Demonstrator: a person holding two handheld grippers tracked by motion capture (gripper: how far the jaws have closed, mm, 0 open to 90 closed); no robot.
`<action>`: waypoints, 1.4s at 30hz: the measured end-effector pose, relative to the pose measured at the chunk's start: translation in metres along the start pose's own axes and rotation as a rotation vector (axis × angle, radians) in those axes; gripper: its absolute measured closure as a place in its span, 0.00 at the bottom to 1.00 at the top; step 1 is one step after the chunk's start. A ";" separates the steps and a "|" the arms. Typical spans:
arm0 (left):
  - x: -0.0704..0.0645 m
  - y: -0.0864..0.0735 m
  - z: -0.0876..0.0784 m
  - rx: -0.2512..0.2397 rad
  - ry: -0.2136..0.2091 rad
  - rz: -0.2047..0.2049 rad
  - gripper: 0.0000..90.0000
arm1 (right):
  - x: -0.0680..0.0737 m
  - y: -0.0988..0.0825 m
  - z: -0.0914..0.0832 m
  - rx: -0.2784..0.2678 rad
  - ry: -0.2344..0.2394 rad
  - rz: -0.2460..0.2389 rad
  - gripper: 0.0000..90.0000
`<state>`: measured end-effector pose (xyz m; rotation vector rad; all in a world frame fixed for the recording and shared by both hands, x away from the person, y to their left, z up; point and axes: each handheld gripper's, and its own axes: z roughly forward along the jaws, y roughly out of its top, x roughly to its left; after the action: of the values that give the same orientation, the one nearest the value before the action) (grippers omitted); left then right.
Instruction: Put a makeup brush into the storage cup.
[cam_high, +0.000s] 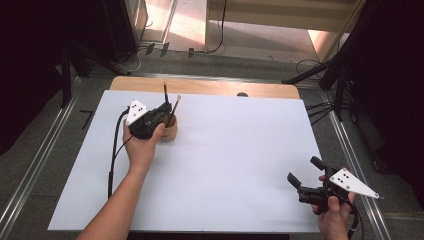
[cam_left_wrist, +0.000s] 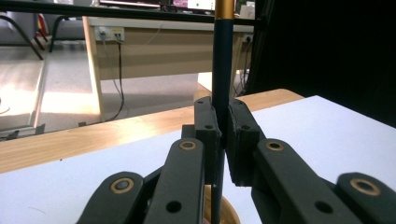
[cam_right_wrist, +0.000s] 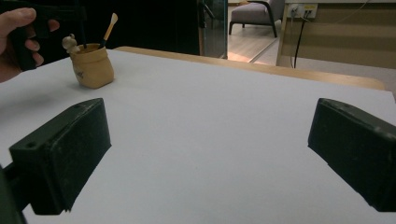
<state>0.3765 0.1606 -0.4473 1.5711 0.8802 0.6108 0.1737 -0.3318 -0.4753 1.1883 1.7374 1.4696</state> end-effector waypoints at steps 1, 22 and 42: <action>0.001 -0.003 0.001 0.003 0.007 -0.013 0.94 | 0.000 0.000 0.000 0.001 0.001 -0.001 0.00; -0.005 -0.021 0.004 0.061 0.070 0.017 0.94 | 0.000 -0.001 0.000 -0.002 0.001 0.016 0.00; -0.004 -0.009 -0.016 0.050 -0.026 -0.013 0.00 | 0.002 -0.002 0.003 0.004 0.006 0.011 0.00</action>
<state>0.3592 0.1671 -0.4531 1.6131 0.8918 0.5620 0.1753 -0.3288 -0.4779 1.1985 1.7409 1.4786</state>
